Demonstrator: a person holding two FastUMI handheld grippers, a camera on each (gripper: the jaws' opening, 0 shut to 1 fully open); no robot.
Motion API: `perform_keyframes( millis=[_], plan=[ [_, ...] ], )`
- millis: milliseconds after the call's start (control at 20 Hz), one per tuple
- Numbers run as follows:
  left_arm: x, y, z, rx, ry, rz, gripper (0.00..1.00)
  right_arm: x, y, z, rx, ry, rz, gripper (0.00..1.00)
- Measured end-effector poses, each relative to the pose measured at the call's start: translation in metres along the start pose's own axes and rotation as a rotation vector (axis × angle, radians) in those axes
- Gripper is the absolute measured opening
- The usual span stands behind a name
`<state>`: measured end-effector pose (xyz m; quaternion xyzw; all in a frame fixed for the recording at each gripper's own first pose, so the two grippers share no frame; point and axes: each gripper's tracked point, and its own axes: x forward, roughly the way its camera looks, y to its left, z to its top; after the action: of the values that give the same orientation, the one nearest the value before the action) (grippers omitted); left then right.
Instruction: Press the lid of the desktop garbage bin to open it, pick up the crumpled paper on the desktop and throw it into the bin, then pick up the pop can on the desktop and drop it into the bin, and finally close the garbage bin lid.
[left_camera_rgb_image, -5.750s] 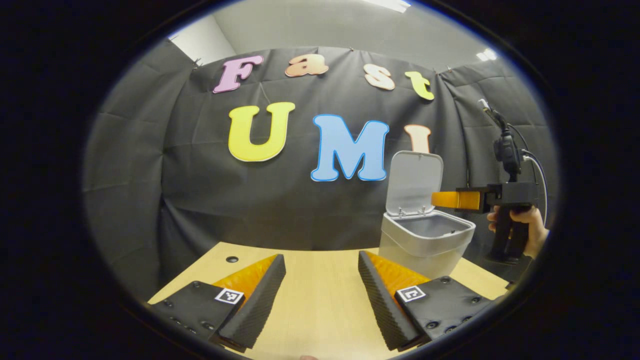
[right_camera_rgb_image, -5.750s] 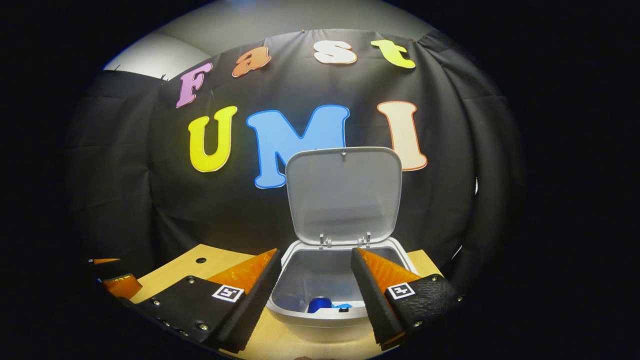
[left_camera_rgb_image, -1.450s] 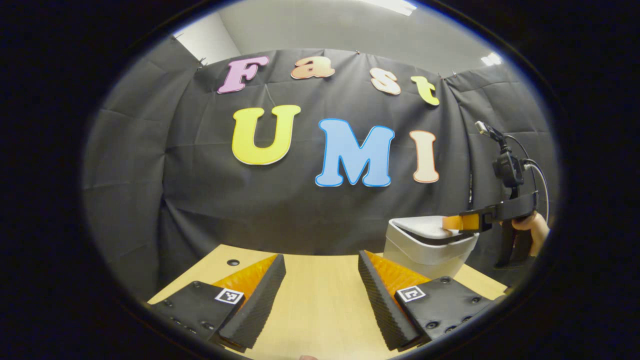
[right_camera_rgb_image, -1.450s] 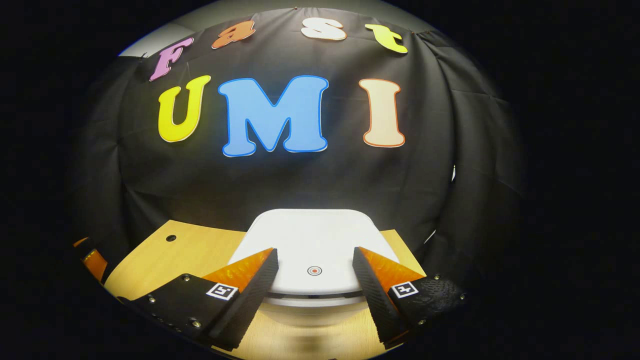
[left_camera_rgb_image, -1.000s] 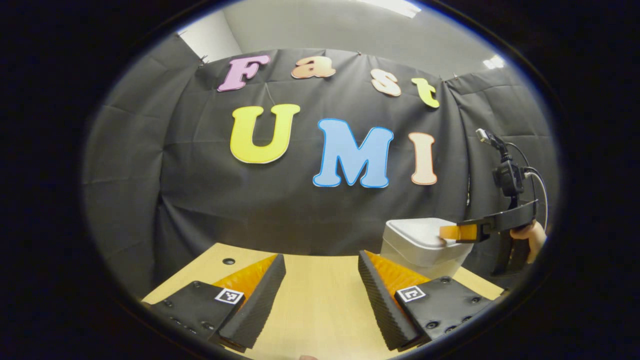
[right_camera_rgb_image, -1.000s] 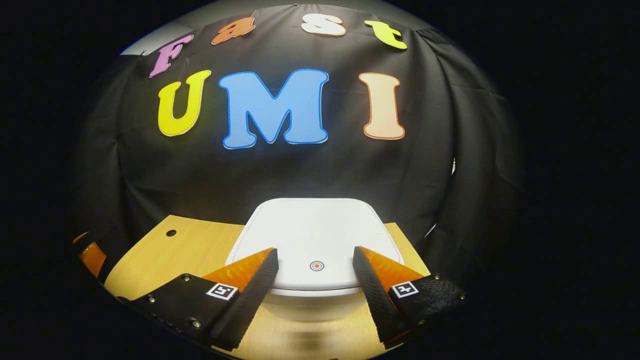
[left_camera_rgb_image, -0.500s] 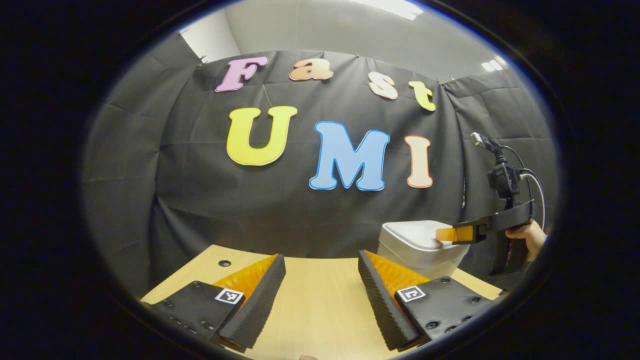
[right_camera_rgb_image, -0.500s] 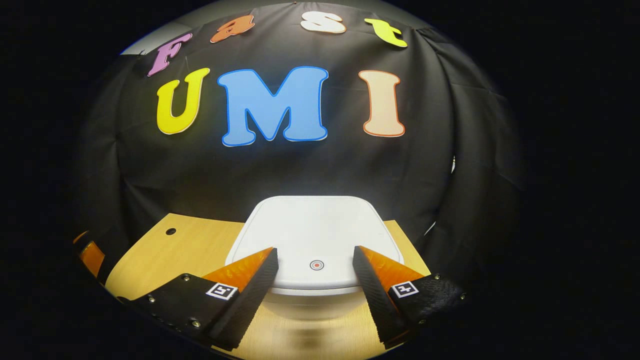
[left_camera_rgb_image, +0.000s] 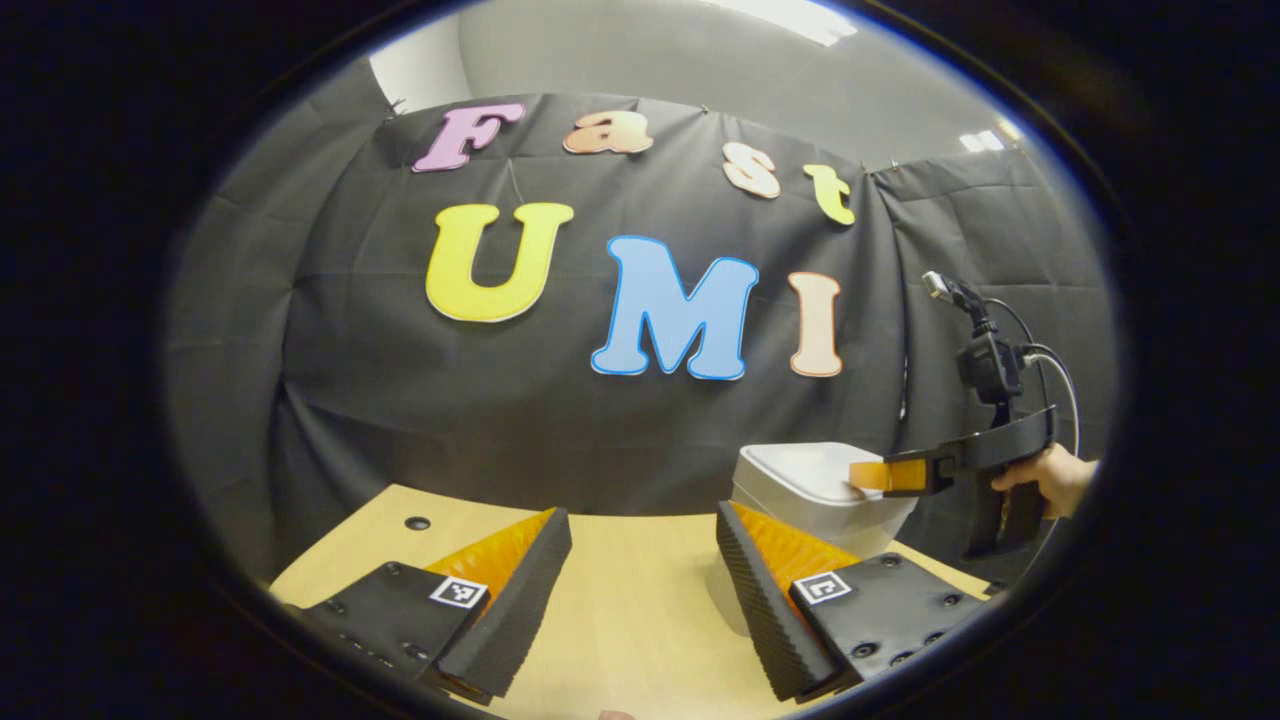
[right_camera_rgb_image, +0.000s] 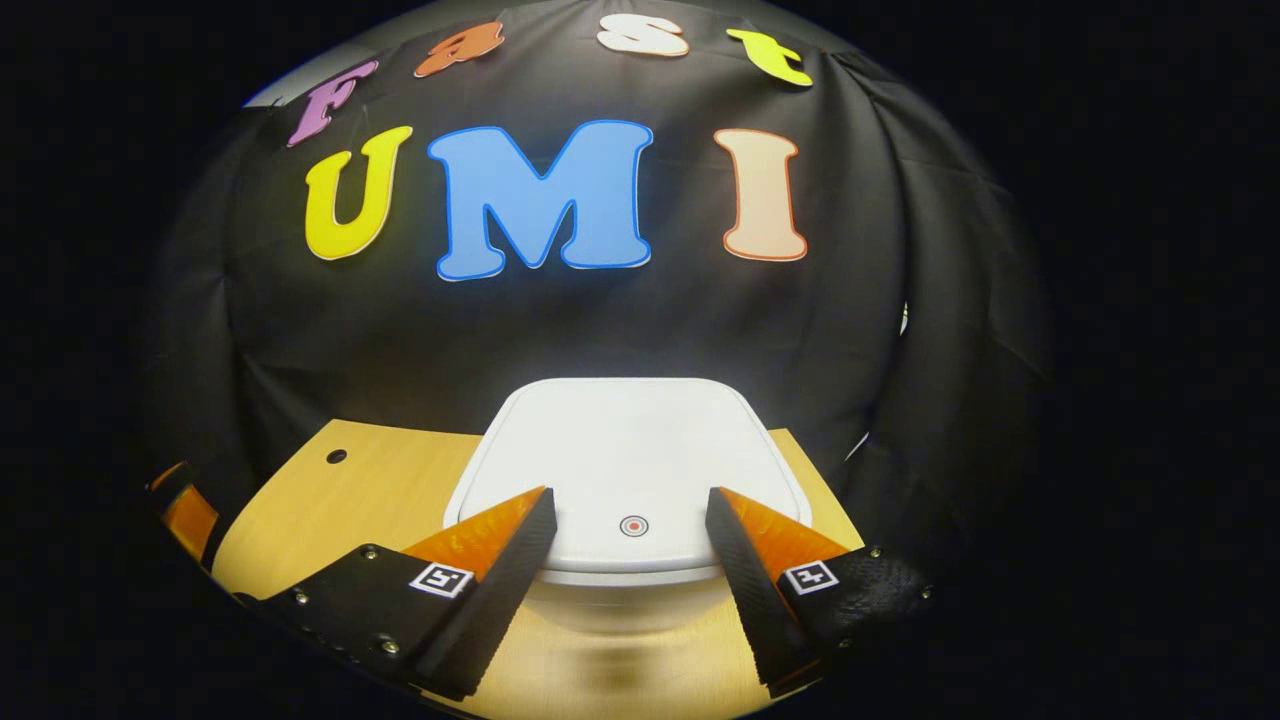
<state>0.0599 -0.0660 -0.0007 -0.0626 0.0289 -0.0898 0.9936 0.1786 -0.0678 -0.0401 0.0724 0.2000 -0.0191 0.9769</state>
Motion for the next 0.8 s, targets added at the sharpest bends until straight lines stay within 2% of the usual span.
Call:
perform_keyframes(
  millis=[250,450,600,800],
  plan=[
    [0.005,-0.003,-0.003,0.0,0.007,-0.02,0.95,0.0,-0.001,-0.002,-0.021,0.023,-0.008,0.98],
    [0.012,-0.004,-0.004,0.006,0.009,-0.031,0.95,0.002,0.0,-0.003,-0.045,0.077,0.018,0.98],
    [0.015,-0.005,-0.002,0.002,0.008,-0.032,0.96,0.007,-0.002,0.001,-0.037,-0.009,-0.001,0.98],
    [0.011,-0.001,0.001,0.018,0.002,-0.011,0.95,0.008,-0.001,-0.001,-0.026,-0.053,-0.016,0.99]
  ],
)
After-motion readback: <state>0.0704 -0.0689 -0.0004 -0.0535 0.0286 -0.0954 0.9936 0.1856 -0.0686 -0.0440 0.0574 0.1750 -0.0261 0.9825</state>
